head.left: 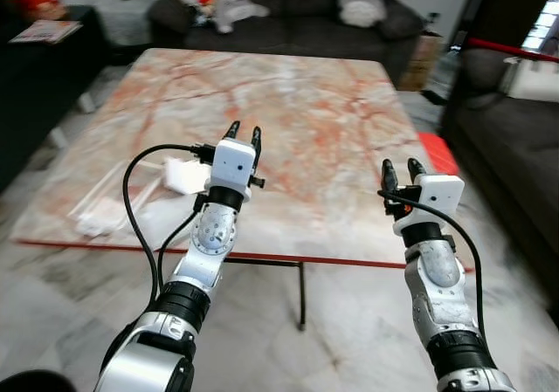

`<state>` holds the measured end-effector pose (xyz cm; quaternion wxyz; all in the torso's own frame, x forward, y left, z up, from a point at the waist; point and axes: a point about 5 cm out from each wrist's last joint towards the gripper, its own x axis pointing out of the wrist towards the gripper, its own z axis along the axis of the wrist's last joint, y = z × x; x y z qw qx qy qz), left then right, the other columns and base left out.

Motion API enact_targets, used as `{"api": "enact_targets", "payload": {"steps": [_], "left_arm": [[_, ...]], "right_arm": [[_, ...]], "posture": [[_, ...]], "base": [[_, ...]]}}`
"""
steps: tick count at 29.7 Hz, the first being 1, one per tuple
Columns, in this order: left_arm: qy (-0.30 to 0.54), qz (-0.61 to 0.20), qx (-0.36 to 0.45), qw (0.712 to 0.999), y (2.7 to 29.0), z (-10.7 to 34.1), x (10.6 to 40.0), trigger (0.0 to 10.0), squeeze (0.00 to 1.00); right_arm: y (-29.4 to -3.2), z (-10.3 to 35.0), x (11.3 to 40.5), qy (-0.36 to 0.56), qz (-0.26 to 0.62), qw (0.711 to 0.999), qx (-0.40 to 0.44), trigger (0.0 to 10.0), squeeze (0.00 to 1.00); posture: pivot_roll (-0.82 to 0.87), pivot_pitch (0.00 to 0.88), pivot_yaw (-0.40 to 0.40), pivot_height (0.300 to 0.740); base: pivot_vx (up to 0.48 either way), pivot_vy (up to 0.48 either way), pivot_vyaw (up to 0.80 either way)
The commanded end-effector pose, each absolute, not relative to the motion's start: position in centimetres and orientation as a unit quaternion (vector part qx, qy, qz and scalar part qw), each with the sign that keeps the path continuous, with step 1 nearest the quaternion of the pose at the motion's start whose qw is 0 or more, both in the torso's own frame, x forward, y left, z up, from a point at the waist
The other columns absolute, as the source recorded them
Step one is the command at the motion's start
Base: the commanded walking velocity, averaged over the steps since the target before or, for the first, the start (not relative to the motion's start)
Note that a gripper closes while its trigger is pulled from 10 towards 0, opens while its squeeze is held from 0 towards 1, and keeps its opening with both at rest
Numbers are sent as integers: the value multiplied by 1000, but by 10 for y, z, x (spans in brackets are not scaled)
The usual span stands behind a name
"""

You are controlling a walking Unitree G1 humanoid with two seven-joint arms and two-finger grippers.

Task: Picking trash to rubbish bin

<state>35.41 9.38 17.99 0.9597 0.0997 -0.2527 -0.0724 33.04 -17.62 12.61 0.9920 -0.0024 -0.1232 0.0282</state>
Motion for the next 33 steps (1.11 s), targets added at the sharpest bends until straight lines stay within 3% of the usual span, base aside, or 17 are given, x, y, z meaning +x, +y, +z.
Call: {"api": "enact_targets", "payload": {"steps": [1, 13, 14, 33], "left_arm": [[-257, -71, 99, 959, 92, 183, 354, 10000, 0], [-243, -96, 100, 960, 86, 179, 354, 10000, 0], [-236, -92, 93, 963, 86, 177, 354, 10000, 1000], [-189, -88, 88, 974, 86, 178, 371, 10000, 1000]], "right_arm": [[-178, 128, 330, -127, 24, 992, 3, 10000, 0], [-178, 126, 328, -124, 23, 992, 6, 10000, 0], [-178, 126, 328, -124, 23, 992, 6, 10000, 0], [-178, 125, 327, -122, 24, 992, 8, 10000, 0]], "posture": [[93, 77, -55, 740], [92, 84, -56, 740], [90, 84, -56, 740], [90, 93, -61, 740]], "base": [[0, 0, 0], [0, 0, 0], [0, 0, 0], [0, 0, 0]]}}
